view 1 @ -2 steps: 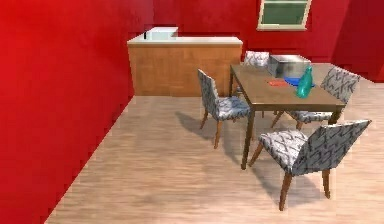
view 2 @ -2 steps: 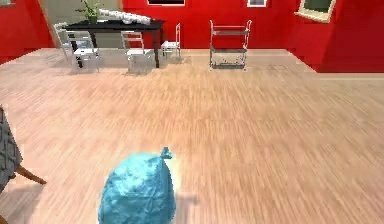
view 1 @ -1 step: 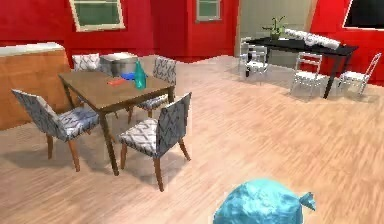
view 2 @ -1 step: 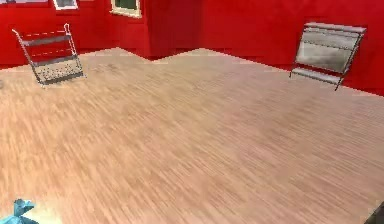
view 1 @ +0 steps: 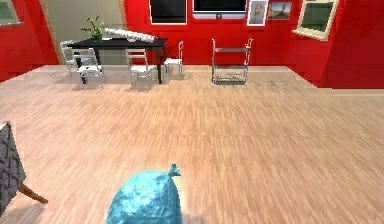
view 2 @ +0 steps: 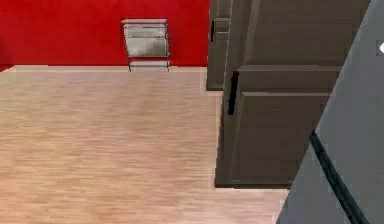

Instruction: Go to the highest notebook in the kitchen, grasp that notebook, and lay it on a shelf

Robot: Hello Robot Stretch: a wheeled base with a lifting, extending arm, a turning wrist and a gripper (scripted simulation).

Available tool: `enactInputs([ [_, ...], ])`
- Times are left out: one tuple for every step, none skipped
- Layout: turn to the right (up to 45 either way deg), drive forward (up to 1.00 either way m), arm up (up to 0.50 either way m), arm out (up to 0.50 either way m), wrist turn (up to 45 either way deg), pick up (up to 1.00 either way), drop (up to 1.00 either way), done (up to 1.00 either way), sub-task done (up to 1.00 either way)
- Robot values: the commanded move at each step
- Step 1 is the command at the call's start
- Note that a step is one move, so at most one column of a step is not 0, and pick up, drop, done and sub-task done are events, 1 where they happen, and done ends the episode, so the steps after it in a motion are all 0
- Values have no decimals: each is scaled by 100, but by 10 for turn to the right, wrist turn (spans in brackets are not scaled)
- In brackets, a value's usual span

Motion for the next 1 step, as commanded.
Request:
enactInputs([
  [0,5,0,0,0,0,0,0,0],
])
